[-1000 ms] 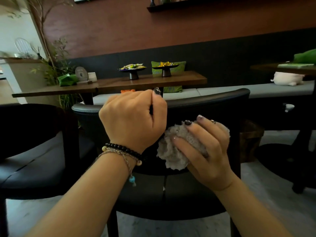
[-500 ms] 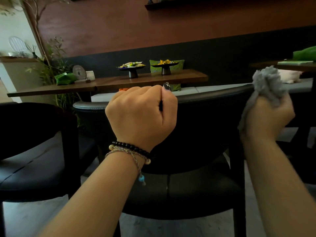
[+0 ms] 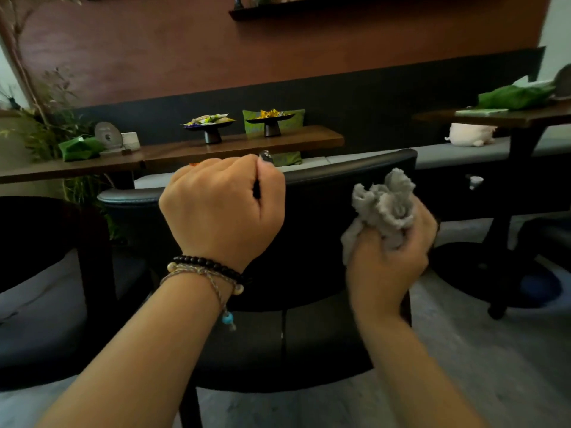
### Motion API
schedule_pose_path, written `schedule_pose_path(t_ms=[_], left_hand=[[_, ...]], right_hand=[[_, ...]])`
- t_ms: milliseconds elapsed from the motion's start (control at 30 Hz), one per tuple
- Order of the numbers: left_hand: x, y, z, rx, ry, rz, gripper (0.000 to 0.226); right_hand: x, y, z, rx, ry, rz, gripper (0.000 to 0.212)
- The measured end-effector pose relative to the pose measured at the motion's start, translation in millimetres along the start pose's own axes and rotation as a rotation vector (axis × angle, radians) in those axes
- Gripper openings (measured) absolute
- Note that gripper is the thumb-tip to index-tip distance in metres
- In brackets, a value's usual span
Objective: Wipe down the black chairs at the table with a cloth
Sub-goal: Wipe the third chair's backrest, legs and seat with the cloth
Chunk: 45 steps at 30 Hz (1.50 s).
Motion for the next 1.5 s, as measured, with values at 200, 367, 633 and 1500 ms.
schedule_pose_path(t_ms=[200, 367, 633, 1500], left_hand=[[-2.7, -0.3, -1.1, 0.007, -0.006, -0.004, 0.043], [-2.6, -1.2, -3.2, 0.041, 0.025, 0.015, 0.044], [-2.9, -1.3, -2.9, 0.039, 0.024, -0.014, 0.041], [12.8, -52.5, 15.1, 0.092, 0.036, 0.132, 0.045]], right_hand=[[3.0, 78.8, -56.5, -0.421, 0.119, -0.167, 0.016], [12.8, 74.8, -100.3, -0.748, 0.057, -0.2, 0.013], [6.3, -41.7, -61.0, -0.935, 0.113, -0.251, 0.03], [49.9, -52.5, -15.1, 0.601, -0.06, 0.38, 0.036]])
Point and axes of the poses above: each hand's wrist, its own y-axis towards the middle knuckle, its own x-axis out of the back of the hand, z = x × y, the point moved 1 cm from there along y, towards the middle knuckle, and after that the axes turned 15 degrees about x, right-handed, at the moved point
